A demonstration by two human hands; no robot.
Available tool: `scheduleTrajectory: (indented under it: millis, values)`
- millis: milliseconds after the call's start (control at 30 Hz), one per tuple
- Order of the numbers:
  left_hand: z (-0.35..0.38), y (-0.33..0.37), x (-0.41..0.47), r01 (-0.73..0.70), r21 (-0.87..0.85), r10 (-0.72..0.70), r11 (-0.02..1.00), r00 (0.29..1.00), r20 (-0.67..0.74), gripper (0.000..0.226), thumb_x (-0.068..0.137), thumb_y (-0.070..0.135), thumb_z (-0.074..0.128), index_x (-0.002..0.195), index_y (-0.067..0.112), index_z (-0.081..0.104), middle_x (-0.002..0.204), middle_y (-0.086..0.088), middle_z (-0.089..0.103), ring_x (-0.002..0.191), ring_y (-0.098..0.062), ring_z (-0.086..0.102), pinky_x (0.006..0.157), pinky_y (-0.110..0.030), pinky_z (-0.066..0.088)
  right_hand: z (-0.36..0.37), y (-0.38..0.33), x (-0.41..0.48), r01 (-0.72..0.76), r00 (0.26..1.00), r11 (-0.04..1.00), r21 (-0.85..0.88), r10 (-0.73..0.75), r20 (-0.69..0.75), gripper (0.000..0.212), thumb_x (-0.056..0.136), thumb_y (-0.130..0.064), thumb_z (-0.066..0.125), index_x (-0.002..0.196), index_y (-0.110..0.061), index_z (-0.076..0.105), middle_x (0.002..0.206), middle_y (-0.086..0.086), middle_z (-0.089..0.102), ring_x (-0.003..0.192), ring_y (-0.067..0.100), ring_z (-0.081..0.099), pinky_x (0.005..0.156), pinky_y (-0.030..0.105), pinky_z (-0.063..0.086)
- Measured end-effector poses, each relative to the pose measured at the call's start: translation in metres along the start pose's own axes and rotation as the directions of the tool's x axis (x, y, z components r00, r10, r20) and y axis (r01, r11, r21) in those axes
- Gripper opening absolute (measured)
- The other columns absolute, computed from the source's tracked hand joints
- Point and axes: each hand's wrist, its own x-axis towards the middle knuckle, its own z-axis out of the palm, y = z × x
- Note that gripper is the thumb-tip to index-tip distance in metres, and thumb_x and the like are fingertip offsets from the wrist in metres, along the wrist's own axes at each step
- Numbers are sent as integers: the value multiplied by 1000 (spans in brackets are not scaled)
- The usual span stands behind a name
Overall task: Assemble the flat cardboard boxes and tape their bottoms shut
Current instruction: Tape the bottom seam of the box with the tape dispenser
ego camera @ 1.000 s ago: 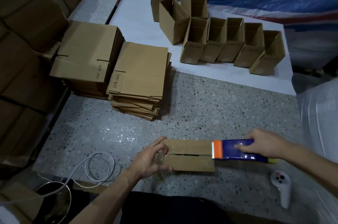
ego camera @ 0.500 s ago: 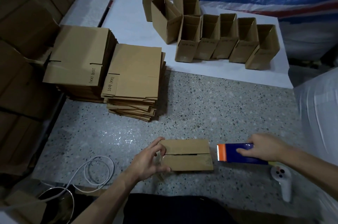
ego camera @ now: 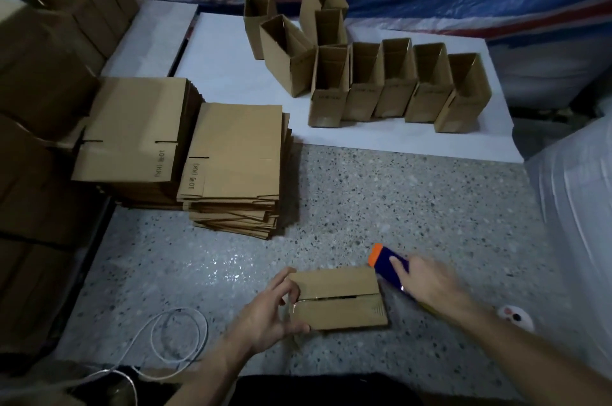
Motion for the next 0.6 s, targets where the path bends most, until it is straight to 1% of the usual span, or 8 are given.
scheduleTrajectory:
  millis: [100,167,233,300,400,467,500,600]
  values:
    - [4,2,-4,45,-25,-46,999,999,-15,52,66,55,81,93,37,40,150,43,17,113,10,49,84,-9,38,25,3,-11,-80,995,996,41,82,-64,53,102,-59,26,113,-16,55,90,3,69,82,22,68,67,31,48]
    - [8,5,-4,54,-83,-58,995,997,-54,48,72,61,77,93,33,43,152,39,20,120,3,51,94,-21,43,49,-2,-20,-66,998,990,128,68,-13,40,104,-48,37,122,-15,49,97,3,70,87,23,68,62,30,39]
    - [12,9,-2,69,-164,-90,984,988,-125,48,78,65,72,88,25,47,151,30,30,124,10,48,102,-29,44,63,-8,-28,-98,995,951,293,85,58,34,101,-40,46,125,-18,52,102,2,69,92,24,68,66,28,40]
    - [17,14,3,88,-200,-125,976,975,-185,39,84,46,76,79,21,47,147,17,40,125,10,47,102,-27,44,65,-15,-33,-202,979,884,423,194,62,37,100,-45,46,126,-22,57,115,5,67,105,27,65,81,29,47]
    - [19,19,11,132,-270,-198,954,952,-235,39,81,16,82,71,14,45,137,4,49,117,-2,56,85,-16,45,52,-31,-37,-309,929,762,569,369,11,47,102,-49,42,125,-11,58,126,14,63,115,30,59,98,37,46]
    - [18,22,14,160,-338,-248,927,940,-236,41,76,5,84,67,13,44,132,-2,53,114,-8,57,78,-14,45,44,-47,-40,-275,943,544,793,315,110,50,103,-52,38,128,-12,55,133,15,59,118,29,55,103,38,41]
    - [17,24,15,174,-366,-271,914,934,-233,43,74,1,84,66,12,43,129,-4,54,113,-10,58,75,-14,46,43,-55,-42,-280,953,461,842,241,185,50,103,-55,36,131,-17,54,137,14,56,122,30,52,106,39,37]
    - [18,28,16,192,-428,-317,883,917,-243,45,70,-7,83,64,11,42,126,-7,56,108,-15,59,69,-17,47,52,-71,-46,-310,951,388,868,127,283,67,97,-66,30,142,-21,52,145,12,53,135,31,46,110,38,33]
